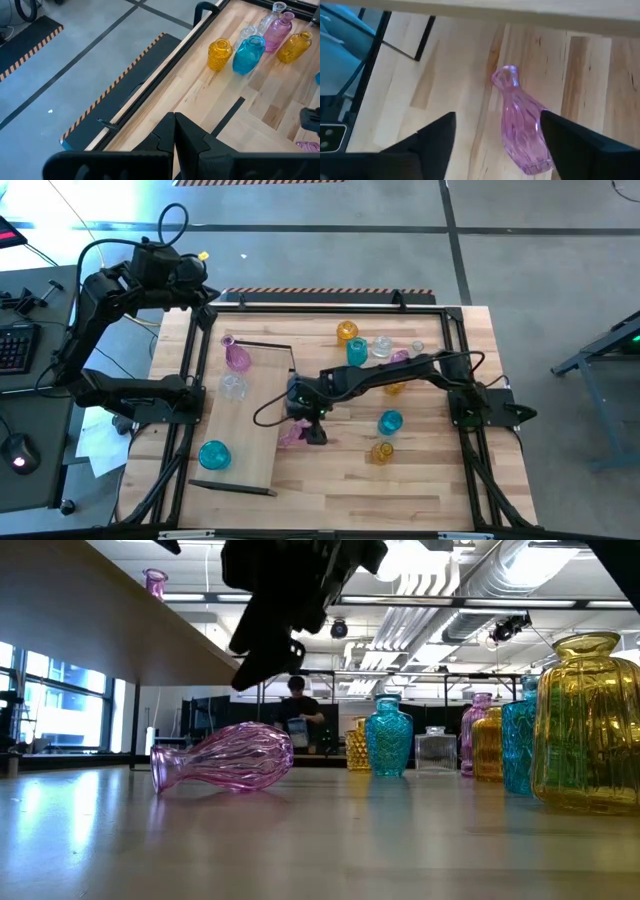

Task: Sort vases onto shelf
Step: Put the left violet flower vase on the shelf

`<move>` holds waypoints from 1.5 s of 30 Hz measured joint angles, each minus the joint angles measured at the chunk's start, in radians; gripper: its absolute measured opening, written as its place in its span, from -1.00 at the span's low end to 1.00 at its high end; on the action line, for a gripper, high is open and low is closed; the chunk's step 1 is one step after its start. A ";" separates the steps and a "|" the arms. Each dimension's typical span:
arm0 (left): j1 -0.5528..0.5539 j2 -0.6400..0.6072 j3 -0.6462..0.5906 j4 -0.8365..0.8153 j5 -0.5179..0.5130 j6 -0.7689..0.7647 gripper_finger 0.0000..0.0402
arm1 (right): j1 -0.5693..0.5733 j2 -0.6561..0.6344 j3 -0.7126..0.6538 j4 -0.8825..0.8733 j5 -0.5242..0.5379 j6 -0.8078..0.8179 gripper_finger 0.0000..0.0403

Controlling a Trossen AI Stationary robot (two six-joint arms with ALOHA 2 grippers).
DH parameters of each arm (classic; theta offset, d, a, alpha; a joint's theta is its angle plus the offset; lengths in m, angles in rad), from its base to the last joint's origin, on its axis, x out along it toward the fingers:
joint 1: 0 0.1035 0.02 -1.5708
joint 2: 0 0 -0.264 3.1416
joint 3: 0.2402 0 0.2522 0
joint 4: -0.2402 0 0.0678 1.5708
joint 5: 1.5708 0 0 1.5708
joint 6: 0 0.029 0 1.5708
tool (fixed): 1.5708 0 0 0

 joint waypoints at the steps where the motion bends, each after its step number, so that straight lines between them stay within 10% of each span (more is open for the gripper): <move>1: 0.000 0.000 0.000 -0.002 -0.001 0.000 -1.00 | 0.000 0.002 0.000 -0.008 0.004 0.000 0.43; 23: 0.000 0.000 0.000 -0.011 -0.003 -0.002 -1.00 | 0.027 0.075 0.000 -0.003 0.074 0.013 0.49; 45: 0.000 0.000 0.000 -0.010 -0.002 -0.001 -1.00 | 0.025 0.074 0.000 0.151 0.063 0.450 0.49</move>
